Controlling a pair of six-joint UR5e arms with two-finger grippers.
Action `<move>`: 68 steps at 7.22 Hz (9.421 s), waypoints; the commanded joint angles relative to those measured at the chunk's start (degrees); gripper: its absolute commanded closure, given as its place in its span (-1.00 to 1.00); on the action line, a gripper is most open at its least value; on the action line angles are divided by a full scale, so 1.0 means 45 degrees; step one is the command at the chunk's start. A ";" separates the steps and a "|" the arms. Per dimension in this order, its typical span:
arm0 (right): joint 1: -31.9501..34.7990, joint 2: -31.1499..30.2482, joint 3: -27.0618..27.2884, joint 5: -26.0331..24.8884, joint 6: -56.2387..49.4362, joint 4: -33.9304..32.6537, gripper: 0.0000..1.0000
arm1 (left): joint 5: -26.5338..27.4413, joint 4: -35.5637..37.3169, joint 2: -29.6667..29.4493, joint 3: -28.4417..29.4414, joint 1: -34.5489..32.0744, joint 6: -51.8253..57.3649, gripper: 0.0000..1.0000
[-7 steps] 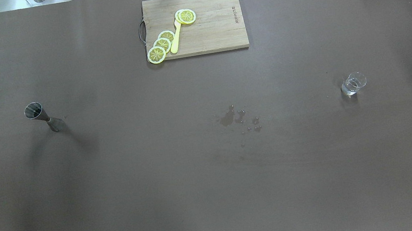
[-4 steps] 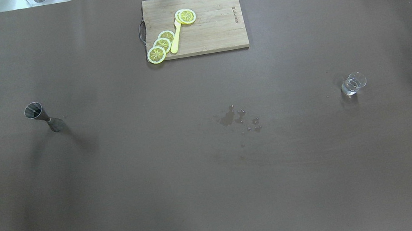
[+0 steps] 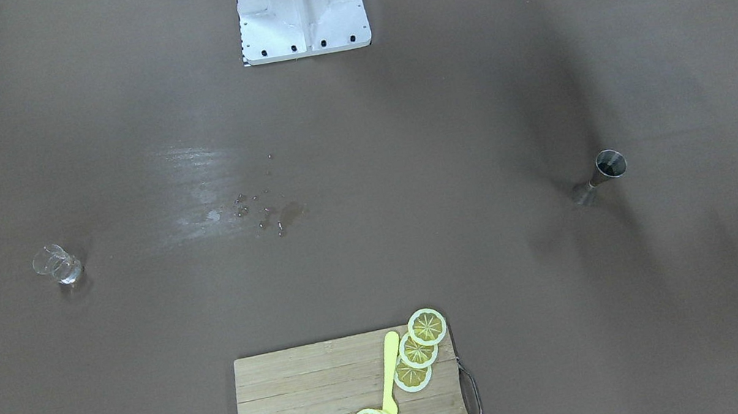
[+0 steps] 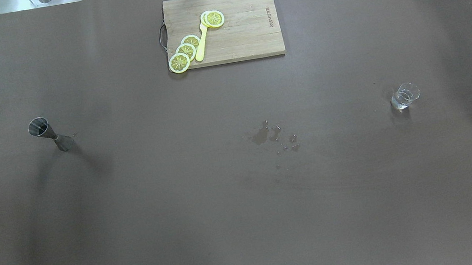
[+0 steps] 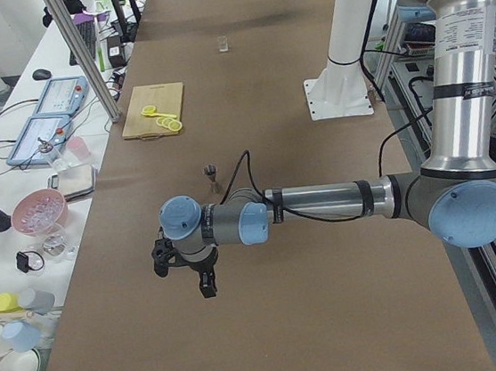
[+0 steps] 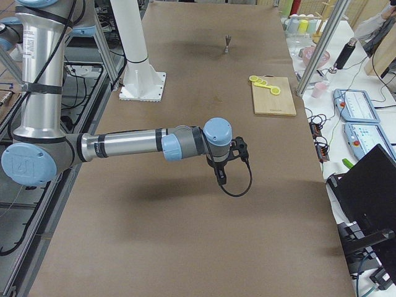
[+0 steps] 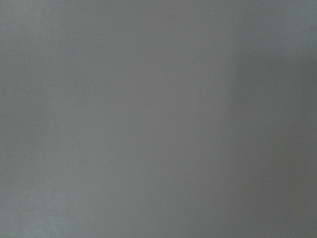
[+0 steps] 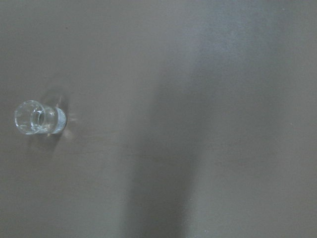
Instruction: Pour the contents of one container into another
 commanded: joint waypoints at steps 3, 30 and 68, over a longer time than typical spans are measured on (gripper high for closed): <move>-0.0686 -0.1018 0.0515 0.1300 0.0391 0.2221 -1.00 | -0.0301 -0.0040 0.0001 0.0015 0.0019 -0.0051 -0.98; -0.4924 0.2512 -0.8373 0.0156 -0.0233 1.8008 -1.00 | 1.1568 -0.3360 0.1407 -0.8364 1.2675 -1.7922 -0.97; -0.6252 0.4347 -1.0521 -0.0740 0.0099 2.0803 -0.92 | 2.5574 -0.2757 -0.0131 -0.2508 1.6408 -2.3274 -0.97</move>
